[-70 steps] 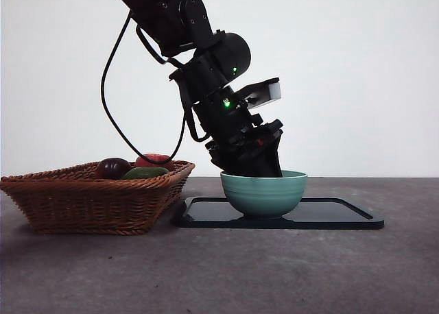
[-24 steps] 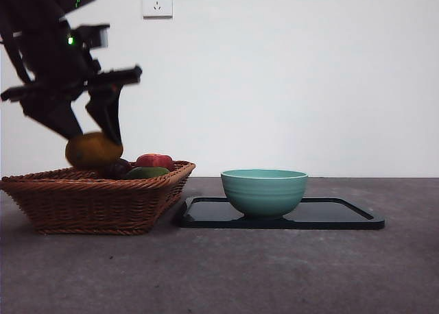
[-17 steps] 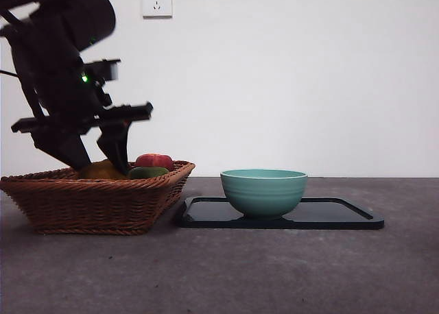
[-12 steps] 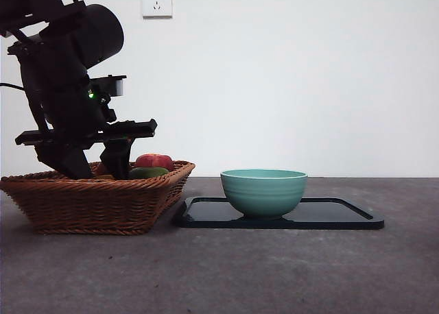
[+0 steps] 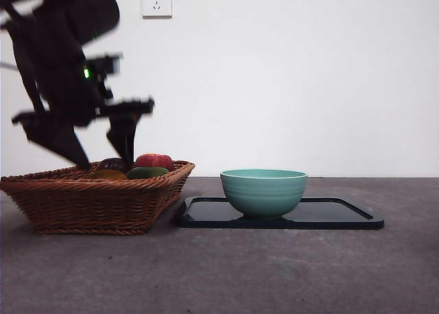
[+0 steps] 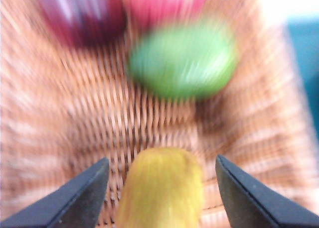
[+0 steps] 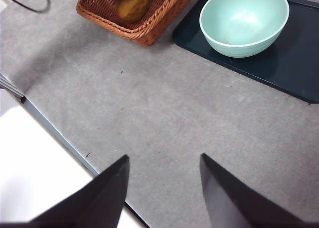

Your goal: Pick up the wifruite, put it on the bowl, pick up the plate, put it on desk

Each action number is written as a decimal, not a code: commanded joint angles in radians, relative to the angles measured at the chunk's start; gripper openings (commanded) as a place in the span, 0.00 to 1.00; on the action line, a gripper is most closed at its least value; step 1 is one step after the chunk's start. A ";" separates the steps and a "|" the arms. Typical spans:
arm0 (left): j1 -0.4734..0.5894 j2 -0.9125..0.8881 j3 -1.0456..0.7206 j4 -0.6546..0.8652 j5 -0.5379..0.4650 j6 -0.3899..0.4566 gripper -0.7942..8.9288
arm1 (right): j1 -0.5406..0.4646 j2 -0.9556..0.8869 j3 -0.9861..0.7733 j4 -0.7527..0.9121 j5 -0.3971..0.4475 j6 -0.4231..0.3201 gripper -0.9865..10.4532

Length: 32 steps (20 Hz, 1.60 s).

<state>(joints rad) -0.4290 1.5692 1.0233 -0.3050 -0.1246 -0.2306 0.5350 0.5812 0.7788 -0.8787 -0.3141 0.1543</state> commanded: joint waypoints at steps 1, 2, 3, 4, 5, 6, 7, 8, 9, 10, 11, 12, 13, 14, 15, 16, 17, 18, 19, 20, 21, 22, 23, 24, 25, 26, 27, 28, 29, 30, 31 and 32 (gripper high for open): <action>-0.006 -0.071 0.015 -0.008 0.002 0.005 0.44 | 0.006 0.003 0.008 0.011 0.001 0.006 0.28; -0.006 -0.112 0.015 -0.022 0.008 0.006 0.44 | 0.006 0.003 0.008 0.011 0.001 0.006 0.28; -0.008 -0.156 0.015 -0.042 0.038 0.011 0.44 | 0.006 0.003 0.008 0.012 0.001 0.006 0.28; -0.010 -0.204 0.015 -0.064 0.081 0.017 0.44 | 0.006 0.003 0.008 0.012 0.001 0.006 0.28; -0.010 -0.248 0.015 -0.082 0.126 0.019 0.44 | 0.006 0.003 0.008 0.014 0.001 0.006 0.28; -0.010 -0.295 0.015 -0.103 0.182 0.034 0.44 | 0.006 0.003 0.008 0.018 0.001 0.006 0.28; -0.010 -0.340 0.015 -0.127 0.248 0.043 0.44 | 0.006 0.003 0.008 0.022 0.001 0.006 0.28; -0.010 -0.381 0.015 -0.155 0.320 0.053 0.44 | 0.006 0.003 0.008 0.025 0.001 0.006 0.28; -0.010 -0.422 0.015 -0.189 0.387 0.066 0.44 | 0.006 0.003 0.008 0.025 0.001 0.006 0.28; -0.010 -0.459 0.016 -0.225 0.442 0.074 0.44 | 0.006 0.003 0.008 0.025 0.001 0.006 0.28; -0.010 -0.495 0.015 -0.262 0.492 0.094 0.44 | 0.006 0.003 0.008 0.025 0.001 0.006 0.28; -0.010 -0.525 0.015 -0.301 0.530 0.114 0.44 | 0.006 0.003 0.008 0.025 0.001 0.006 0.28; -0.010 -0.552 0.015 -0.338 0.557 0.121 0.44 | 0.006 0.003 0.008 0.025 0.001 0.006 0.28; -0.010 -0.578 0.016 -0.382 0.582 0.138 0.44 | 0.006 0.003 0.008 0.025 0.001 0.006 0.28; -0.010 -0.599 0.015 -0.424 0.600 0.160 0.44 | 0.006 0.003 0.008 0.025 0.001 0.006 0.28; -0.010 -0.616 0.015 -0.466 0.601 0.178 0.44 | 0.006 0.003 0.008 0.025 0.001 0.006 0.28; -0.010 -0.628 0.015 -0.506 0.601 0.207 0.44 | 0.006 0.003 0.008 0.025 0.001 0.007 0.28; -0.010 -0.635 0.015 -0.546 0.602 0.241 0.44 | 0.006 0.004 0.008 0.025 0.001 0.007 0.28; -0.010 -0.636 0.015 -0.575 0.602 0.258 0.44 | 0.006 0.004 0.008 0.025 0.001 0.007 0.28; -0.010 -0.636 0.015 -0.600 0.602 0.270 0.44 | 0.006 0.004 0.008 0.025 0.001 0.007 0.28; -0.010 -0.635 0.015 -0.617 0.602 0.282 0.44 | 0.006 0.004 0.008 0.025 0.001 0.008 0.28; -0.010 -0.635 0.015 -0.622 0.602 0.288 0.44 | 0.006 0.004 0.008 0.025 0.001 0.013 0.28; -0.010 -0.635 0.015 -0.621 0.605 0.290 0.44 | 0.006 0.004 0.008 0.025 0.001 0.015 0.28; -0.010 -0.635 0.015 -0.620 0.605 0.290 0.44 | 0.006 0.004 0.008 0.025 0.001 0.016 0.28; -0.010 -0.635 0.015 -0.618 0.605 0.290 0.44 | 0.006 0.004 0.008 0.025 0.000 0.019 0.28; -0.010 -0.635 0.015 -0.616 0.605 0.291 0.44 | 0.006 0.004 0.008 0.025 0.001 0.022 0.28; -0.010 -0.635 0.015 -0.615 0.605 0.294 0.44 | 0.006 0.004 0.008 0.025 0.000 0.024 0.28; -0.010 -0.635 0.015 -0.615 0.605 0.297 0.44 | 0.006 0.004 0.008 0.025 0.000 0.027 0.28; -0.010 -0.635 0.015 -0.615 0.605 0.298 0.44 | 0.006 0.004 0.008 0.025 0.000 0.030 0.28; -0.010 -0.635 0.015 -0.615 0.605 0.298 0.44 | 0.006 0.004 0.008 0.025 0.001 0.030 0.28; -0.010 -0.635 0.015 -0.615 0.605 0.298 0.44 | 0.006 0.005 0.008 0.025 0.001 0.034 0.28; -0.010 -0.635 0.015 -0.615 0.605 0.298 0.44 | 0.006 0.006 0.008 0.026 0.001 0.046 0.28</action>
<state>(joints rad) -0.4343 0.9264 1.0233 -0.9318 0.4744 0.0479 0.5350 0.5812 0.7788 -0.8631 -0.3141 0.1841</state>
